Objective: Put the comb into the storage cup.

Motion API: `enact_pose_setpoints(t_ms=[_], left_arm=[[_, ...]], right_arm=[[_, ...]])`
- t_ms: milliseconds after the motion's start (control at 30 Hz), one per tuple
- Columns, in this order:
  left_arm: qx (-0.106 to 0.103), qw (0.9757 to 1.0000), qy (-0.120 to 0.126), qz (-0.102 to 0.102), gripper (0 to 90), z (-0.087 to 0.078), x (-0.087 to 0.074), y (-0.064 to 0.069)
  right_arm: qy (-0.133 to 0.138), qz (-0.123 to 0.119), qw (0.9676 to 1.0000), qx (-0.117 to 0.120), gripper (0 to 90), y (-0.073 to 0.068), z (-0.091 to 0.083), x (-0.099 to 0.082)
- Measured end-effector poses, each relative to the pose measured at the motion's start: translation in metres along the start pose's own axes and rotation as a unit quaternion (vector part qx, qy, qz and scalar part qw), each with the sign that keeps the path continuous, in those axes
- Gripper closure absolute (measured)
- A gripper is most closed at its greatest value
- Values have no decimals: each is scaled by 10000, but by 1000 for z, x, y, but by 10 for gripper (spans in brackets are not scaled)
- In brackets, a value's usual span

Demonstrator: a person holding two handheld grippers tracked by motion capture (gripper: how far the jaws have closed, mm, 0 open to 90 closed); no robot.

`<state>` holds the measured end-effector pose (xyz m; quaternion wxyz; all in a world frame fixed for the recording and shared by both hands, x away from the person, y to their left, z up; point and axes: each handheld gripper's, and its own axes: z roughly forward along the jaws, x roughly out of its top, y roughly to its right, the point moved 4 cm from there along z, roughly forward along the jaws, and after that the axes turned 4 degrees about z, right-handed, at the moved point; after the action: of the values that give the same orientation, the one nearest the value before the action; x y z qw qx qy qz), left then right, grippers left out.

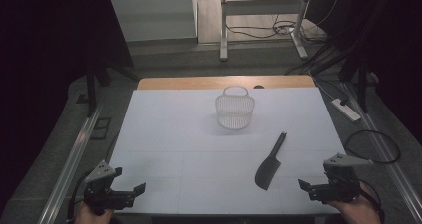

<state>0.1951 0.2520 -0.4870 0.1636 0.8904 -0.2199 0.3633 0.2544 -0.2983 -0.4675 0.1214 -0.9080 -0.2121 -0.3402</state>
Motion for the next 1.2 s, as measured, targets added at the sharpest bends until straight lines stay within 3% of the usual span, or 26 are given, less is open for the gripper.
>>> enact_pose_setpoints(t_ms=[500,833,1200], left_arm=[[-30,10000,7,-38,7,0,0,-1],[-46,10000,2,-54,8,1,0,-1],[-53,10000,0,-57,8,1,0,-1]], right_arm=[[-266,-79,9995,-134,0,-1,9,11],[-224,-187,9996,-50,0,0,16,20],[-188,-332,9991,192,0,-2,27,30]])
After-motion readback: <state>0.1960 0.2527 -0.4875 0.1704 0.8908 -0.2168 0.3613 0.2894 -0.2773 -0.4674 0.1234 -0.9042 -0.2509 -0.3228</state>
